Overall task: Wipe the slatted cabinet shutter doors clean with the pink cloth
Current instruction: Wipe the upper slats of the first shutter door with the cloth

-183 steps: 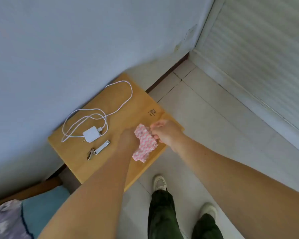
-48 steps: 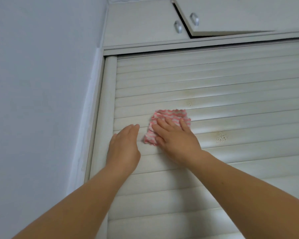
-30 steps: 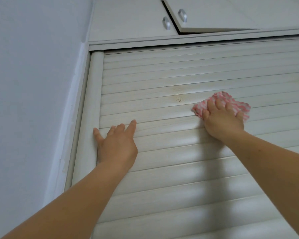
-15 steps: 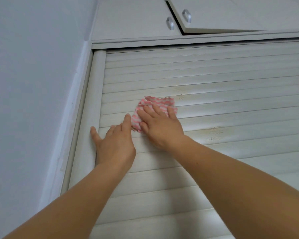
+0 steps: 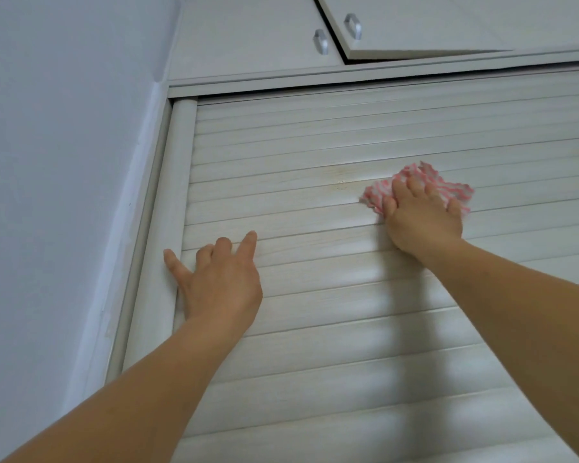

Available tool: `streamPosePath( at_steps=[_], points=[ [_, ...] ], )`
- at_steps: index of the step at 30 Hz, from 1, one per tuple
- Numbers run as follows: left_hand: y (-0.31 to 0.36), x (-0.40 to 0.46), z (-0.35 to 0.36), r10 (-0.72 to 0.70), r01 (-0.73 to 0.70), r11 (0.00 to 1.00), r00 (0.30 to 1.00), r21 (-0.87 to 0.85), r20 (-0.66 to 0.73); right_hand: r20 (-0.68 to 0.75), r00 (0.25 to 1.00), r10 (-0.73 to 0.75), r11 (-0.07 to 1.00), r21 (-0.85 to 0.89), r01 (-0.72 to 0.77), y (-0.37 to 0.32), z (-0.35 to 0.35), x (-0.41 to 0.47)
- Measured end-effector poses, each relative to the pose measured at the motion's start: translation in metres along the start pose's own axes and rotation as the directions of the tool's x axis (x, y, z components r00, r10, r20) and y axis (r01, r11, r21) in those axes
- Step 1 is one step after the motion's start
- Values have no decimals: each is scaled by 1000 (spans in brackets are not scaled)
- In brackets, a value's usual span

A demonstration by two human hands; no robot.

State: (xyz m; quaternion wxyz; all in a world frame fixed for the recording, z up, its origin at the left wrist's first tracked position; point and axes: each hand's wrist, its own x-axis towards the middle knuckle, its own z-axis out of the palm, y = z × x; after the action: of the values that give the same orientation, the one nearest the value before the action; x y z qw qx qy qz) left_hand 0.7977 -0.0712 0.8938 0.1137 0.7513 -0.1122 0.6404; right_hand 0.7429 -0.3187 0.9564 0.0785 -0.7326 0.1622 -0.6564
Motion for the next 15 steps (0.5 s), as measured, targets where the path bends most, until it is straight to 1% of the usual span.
streamPosePath(
  at_steps=[2, 3, 5, 8, 11, 13, 15],
  points=[
    [1, -1, 1, 1, -2, 1000, 1000, 16, 21, -12, 999, 33, 999, -1, -33, -12, 3, 1],
    [2, -1, 2, -5, 4, 1000, 1000, 25, 26, -18, 1000, 10, 1000, -9, -11, -21, 5, 1],
    [4, -1, 4, -19, 18, 999, 1000, 31, 23, -26, 995, -94, 995, -43, 93, -42, 8, 1],
    [4, -1, 7, -27, 27, 999, 1000, 27, 6, -13, 964, -266, 962, -67, 264, -83, 15, -5],
    [4, -3, 10, -28, 29, 999, 999, 18, -14, 4, 913, -407, 913, -19, 407, -122, 26, -18],
    [5, -3, 11, -34, 34, 999, 999, 11, -20, 11, 890, -456, 890, 29, 455, -132, 28, -21],
    [5, -3, 11, -37, 38, 999, 999, 13, -22, -22, 870, -492, 870, 15, 493, -126, 25, -17]
  ],
)
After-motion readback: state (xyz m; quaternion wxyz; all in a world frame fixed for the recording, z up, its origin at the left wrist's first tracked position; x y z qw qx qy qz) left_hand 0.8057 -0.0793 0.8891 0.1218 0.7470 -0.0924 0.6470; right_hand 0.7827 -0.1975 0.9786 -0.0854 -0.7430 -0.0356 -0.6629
